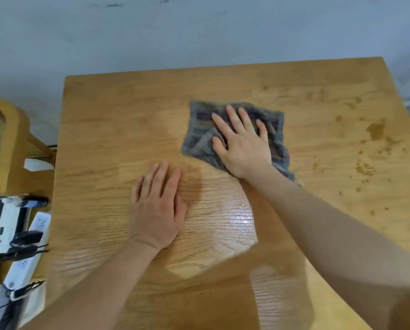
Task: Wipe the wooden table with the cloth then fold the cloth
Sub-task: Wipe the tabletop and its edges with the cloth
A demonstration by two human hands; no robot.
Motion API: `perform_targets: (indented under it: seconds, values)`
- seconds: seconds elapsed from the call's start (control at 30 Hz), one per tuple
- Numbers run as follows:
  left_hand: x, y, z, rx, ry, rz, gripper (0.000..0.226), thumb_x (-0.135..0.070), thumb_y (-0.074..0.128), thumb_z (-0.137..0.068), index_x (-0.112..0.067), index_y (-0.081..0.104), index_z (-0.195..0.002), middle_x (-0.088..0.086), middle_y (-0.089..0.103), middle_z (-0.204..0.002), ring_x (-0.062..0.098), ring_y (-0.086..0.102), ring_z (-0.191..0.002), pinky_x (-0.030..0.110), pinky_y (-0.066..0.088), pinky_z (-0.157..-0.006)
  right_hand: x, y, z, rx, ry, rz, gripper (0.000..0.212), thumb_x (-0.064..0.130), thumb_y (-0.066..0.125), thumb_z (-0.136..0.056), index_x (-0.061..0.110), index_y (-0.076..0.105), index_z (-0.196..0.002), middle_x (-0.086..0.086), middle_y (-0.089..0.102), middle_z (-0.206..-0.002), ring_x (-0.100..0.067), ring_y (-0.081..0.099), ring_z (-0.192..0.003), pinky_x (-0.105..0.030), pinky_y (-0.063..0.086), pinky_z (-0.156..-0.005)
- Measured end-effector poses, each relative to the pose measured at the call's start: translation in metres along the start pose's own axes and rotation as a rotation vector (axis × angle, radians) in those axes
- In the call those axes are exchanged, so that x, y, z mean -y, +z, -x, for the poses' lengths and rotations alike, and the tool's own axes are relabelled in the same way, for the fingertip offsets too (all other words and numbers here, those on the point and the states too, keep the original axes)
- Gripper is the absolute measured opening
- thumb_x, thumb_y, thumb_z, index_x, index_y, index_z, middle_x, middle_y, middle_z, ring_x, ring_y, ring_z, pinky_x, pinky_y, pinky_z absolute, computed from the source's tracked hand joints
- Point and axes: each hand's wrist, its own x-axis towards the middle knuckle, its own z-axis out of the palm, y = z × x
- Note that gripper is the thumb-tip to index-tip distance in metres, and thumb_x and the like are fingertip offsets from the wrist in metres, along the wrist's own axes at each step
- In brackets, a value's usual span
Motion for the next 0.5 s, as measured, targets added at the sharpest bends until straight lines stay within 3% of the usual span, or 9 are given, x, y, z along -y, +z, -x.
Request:
perform_targets:
  seconds: [0.07,0.13,0.33,0.43,0.5]
  values:
    - [0.002,0.000,-0.001,0.001,0.007,0.006,0.053,-0.032,0.038,-0.089,-0.017,0.044,-0.140,0.010,0.039,-0.150,0.026,0.031,-0.141,0.049,0.024,-0.114,0.013,-0.002,-0.027,0.006,0.081,-0.018,0.055,0.053,0.020,-0.099,0.041,0.017,-0.152,0.006,0.008,-0.164,-0.018,0.003,-0.151,-0.053,0.005,-0.119]
    - [0.003,-0.001,0.000,0.014,0.017,0.021,0.053,-0.032,0.038,-0.089,-0.018,0.044,-0.140,0.010,0.039,-0.150,0.026,0.031,-0.141,0.049,0.024,-0.114,0.020,0.003,0.002,-0.012,0.075,-0.034,0.054,0.050,0.019,-0.101,0.039,0.017,-0.153,0.006,0.008,-0.164,-0.018,0.002,-0.151,-0.053,0.006,-0.119]
    - [0.004,-0.002,0.001,0.042,0.015,0.039,0.052,-0.037,0.032,-0.092,-0.022,0.042,-0.141,0.008,0.037,-0.151,0.025,0.027,-0.142,0.047,0.019,-0.115,-0.002,0.025,0.228,0.091,-0.151,0.073,0.054,0.044,0.032,-0.101,0.033,0.024,-0.153,0.003,0.017,-0.162,-0.017,0.009,-0.151,-0.051,0.022,-0.115]
    - [0.003,-0.005,0.000,0.061,0.023,0.042,0.054,-0.037,0.030,-0.091,-0.020,0.042,-0.141,0.010,0.036,-0.151,0.027,0.026,-0.142,0.051,0.021,-0.115,-0.031,0.019,0.228,0.172,-0.334,0.123,0.054,0.046,0.032,-0.100,0.033,0.026,-0.153,0.003,0.020,-0.162,-0.018,0.013,-0.150,-0.047,0.020,-0.116]
    - [0.003,-0.006,-0.001,0.067,0.017,0.043,0.055,-0.037,0.030,-0.091,-0.021,0.042,-0.142,0.011,0.036,-0.151,0.028,0.026,-0.142,0.052,0.021,-0.114,-0.036,0.015,0.198,0.152,-0.278,0.104,0.055,0.048,0.030,-0.100,0.036,0.024,-0.153,0.006,0.017,-0.162,-0.015,0.009,-0.150,-0.046,0.018,-0.117]
